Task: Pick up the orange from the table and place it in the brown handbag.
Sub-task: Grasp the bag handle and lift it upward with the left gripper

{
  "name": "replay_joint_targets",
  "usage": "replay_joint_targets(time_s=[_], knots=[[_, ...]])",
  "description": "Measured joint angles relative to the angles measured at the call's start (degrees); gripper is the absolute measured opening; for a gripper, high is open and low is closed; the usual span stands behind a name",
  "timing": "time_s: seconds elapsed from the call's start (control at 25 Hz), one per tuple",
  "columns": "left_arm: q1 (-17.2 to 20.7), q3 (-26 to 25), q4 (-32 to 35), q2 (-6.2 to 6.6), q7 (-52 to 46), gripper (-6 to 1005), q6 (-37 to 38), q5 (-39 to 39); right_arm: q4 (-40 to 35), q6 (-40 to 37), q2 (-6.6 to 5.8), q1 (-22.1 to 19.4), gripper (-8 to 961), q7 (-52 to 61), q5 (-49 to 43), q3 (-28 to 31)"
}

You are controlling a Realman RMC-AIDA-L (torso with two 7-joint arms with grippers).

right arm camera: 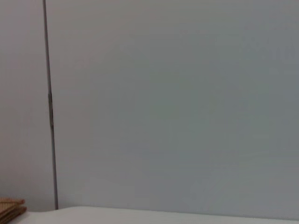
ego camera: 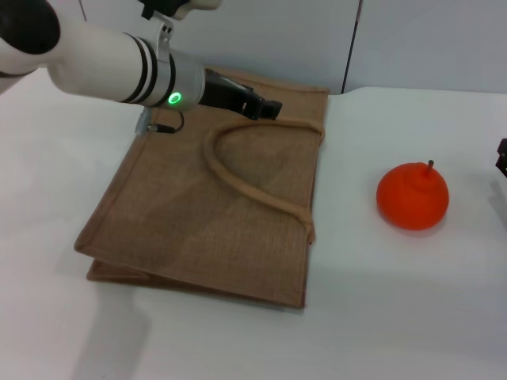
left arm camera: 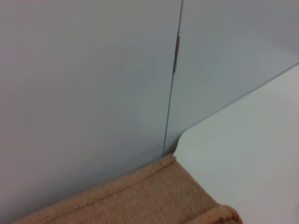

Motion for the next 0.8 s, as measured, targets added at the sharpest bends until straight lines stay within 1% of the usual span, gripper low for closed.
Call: replay_joint_targets(time_s=[0.2, 0.52, 0.6, 0.8], knots=[[1.2, 0.1, 2.0, -0.14, -0.7, 604, 0.3, -0.1, 0.0, 0.0, 0.00, 0.0, 795, 0.0, 0.0, 0.0], [0.5, 0.1, 1.7, 0.33, -4.1, 604, -0.5, 0.9, 0.0, 0.0, 0.00, 0.0, 795, 0.0, 0.0, 0.0], [0.4, 0.1, 1.6, 0.33, -4.7, 604, -1.0, 1.6, 0.0, 0.0, 0.00, 0.0, 795, 0.0, 0.0, 0.0], [0.2, -0.1, 1.6, 0.32, -9.1, 604, -2.5, 6.8, 0.0, 0.0, 0.00, 0.0, 795, 0.0, 0.0, 0.0]])
